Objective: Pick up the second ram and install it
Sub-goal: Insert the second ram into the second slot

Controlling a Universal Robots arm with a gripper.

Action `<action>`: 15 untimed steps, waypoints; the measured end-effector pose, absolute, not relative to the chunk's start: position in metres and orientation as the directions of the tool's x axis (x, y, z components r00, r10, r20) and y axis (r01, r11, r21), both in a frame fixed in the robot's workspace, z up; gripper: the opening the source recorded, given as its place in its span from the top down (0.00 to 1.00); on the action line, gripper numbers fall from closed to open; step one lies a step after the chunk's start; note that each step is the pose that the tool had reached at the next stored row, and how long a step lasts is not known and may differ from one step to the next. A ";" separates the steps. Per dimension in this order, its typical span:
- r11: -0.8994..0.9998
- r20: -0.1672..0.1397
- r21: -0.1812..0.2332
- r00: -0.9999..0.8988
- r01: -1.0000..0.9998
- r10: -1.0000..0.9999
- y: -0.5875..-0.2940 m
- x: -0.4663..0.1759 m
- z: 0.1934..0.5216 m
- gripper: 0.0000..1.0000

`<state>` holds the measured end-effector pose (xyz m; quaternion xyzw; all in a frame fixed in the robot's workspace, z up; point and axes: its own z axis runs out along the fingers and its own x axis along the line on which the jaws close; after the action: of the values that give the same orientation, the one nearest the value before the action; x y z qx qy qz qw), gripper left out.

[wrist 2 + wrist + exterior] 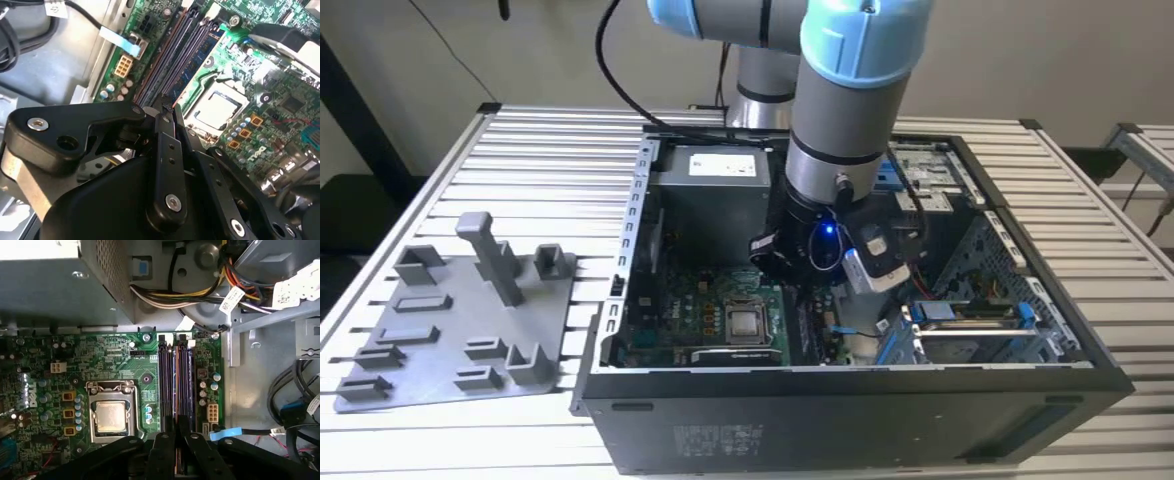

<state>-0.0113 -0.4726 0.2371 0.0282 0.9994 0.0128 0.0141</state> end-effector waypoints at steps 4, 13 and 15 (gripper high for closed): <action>0.998 -0.027 0.025 -0.998 0.056 0.056 -0.473 -0.012 0.234 0.86; 0.997 -0.027 0.025 -0.997 0.068 0.069 -0.473 -0.016 0.225 0.86; 0.997 -0.026 0.025 -0.997 0.072 0.073 -0.473 -0.016 0.223 0.86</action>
<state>-0.0164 -0.4731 0.2232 0.0362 0.9992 0.0121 0.0137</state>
